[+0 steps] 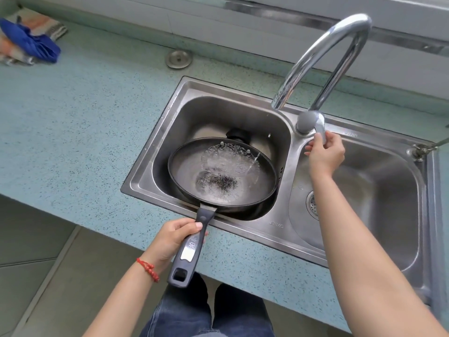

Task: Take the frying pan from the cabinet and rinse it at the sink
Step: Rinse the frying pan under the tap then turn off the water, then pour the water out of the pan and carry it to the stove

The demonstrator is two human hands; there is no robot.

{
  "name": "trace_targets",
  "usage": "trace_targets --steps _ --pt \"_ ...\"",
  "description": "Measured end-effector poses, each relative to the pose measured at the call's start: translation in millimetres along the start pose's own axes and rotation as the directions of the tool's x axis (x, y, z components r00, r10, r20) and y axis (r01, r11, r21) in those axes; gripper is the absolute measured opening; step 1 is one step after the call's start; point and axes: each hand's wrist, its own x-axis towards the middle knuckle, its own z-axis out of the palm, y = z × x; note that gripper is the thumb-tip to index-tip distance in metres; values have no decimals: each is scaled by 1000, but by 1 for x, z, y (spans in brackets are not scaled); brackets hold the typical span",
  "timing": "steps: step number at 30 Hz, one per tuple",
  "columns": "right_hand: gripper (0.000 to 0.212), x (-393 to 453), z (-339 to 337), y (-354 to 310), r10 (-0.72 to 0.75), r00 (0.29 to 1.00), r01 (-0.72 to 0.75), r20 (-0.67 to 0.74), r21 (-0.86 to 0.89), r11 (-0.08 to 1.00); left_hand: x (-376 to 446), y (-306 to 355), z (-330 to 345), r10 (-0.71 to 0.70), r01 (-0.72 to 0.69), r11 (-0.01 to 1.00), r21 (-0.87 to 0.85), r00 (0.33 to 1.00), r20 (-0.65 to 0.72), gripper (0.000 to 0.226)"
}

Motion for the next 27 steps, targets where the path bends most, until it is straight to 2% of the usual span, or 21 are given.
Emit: trace_targets --steps 5,9,13,16,21,24,27 --pt "8 -9 16 -2 41 998 -39 -47 46 998 -1 2 0 -15 15 1000 6 1000 10 51" --pt "9 -12 22 -4 75 996 -73 -51 49 996 -1 0 -2 -15 15 999 33 1000 0 65" --pt "10 -13 24 -6 90 995 -89 -43 10 996 0 -1 -3 -26 26 999 20 1000 12 62" --pt "13 -16 16 -10 101 995 -100 11 -39 994 0 0 -3 -25 25 999 27 1000 18 67" --pt "43 -55 1 -16 157 984 -145 85 -127 981 0 3 -4 8 -11 998 69 999 36 77" --pt "39 -101 -11 -25 190 963 -153 192 -193 969 0 6 -4 9 -14 997 82 997 70 66" --pt "27 -157 -28 -41 265 900 -193 347 -230 954 4 5 -8 6 -18 994 105 993 115 50"
